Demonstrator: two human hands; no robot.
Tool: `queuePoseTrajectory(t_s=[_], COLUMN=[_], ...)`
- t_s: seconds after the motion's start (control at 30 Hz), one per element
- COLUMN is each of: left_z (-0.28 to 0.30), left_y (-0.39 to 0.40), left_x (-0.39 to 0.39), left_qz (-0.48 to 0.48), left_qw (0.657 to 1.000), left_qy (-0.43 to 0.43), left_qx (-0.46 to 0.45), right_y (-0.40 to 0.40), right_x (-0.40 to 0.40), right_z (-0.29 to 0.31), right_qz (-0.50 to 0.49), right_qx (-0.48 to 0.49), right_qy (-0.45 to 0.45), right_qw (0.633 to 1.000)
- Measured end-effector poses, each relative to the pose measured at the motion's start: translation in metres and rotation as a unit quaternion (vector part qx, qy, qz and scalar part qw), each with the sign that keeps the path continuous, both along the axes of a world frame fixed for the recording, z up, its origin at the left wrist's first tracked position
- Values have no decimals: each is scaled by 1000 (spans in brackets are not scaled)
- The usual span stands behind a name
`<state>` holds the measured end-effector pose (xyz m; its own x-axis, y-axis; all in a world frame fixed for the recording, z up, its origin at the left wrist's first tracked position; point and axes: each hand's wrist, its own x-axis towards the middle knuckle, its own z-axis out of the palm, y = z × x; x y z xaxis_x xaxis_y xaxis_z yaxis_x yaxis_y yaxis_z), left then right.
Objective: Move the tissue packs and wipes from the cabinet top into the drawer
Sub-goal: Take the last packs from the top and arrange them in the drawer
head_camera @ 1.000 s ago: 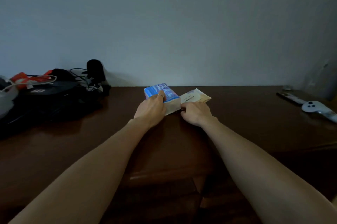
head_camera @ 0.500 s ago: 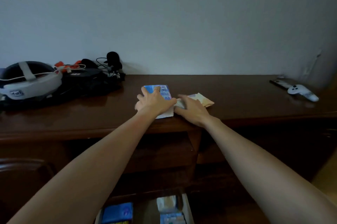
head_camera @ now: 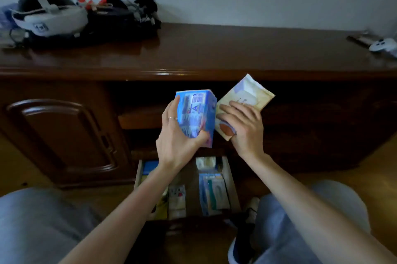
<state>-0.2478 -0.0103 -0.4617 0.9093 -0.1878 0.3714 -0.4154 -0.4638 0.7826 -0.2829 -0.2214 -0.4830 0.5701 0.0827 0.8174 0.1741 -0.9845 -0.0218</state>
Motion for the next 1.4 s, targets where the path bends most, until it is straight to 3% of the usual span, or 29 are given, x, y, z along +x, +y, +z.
queuePoseTrajectory(t_s=[0.13,0.23,0.3,0.4,0.5,0.67,0.83,0.9,1.03,1.13,1.2,1.23,1.3,1.33,1.37,1.4], left_z=[-76,-119,-145,-178,-197,-220,-230,-229,-228,-227,-227,-227,-224,-222,-221,-219], left_y=[41,61,70,75,71,64,60,59,52,50,50,49,47,46,47,49], left_x=[-6,-1,-1,-1,1,-2,-6,-8,-10,-14,-17,-17,-16,-14,-12,-10], left_qz=[17,53,84,95,88,37,-8,-28,-58,-25,-9,-8,-8,-7,-3,-2], left_qw=[988,920,895,886,845,840,802,811,861,933,952,954,952,941,909,855], left_qy=[156,363,406,420,481,511,569,561,497,353,231,206,253,325,416,499], left_qx=[16,-142,-163,-172,-217,-179,-184,-161,-93,71,199,217,170,93,-18,-143], right_y=[18,31,30,28,35,58,90,90,87,91,93,94,93,92,91,88], right_x=[-32,-30,-21,-15,-13,-5,-2,-7,-15,-17,-17,-18,-17,-17,-16,-16], right_z=[-72,-105,-125,-151,-174,-193,-202,-206,-222,-220,-216,-214,-213,-213,-212,-212], right_qz=[34,-24,-76,-107,-125,-131,-70,-23,23,2,8,11,6,1,-7,-17], right_qx=[131,241,344,472,490,560,738,757,788,778,763,758,756,761,769,776], right_qy=[173,371,435,446,470,479,485,495,481,485,496,501,501,491,477,464], right_qw=[975,897,829,753,723,663,464,426,385,399,415,418,421,423,425,427])
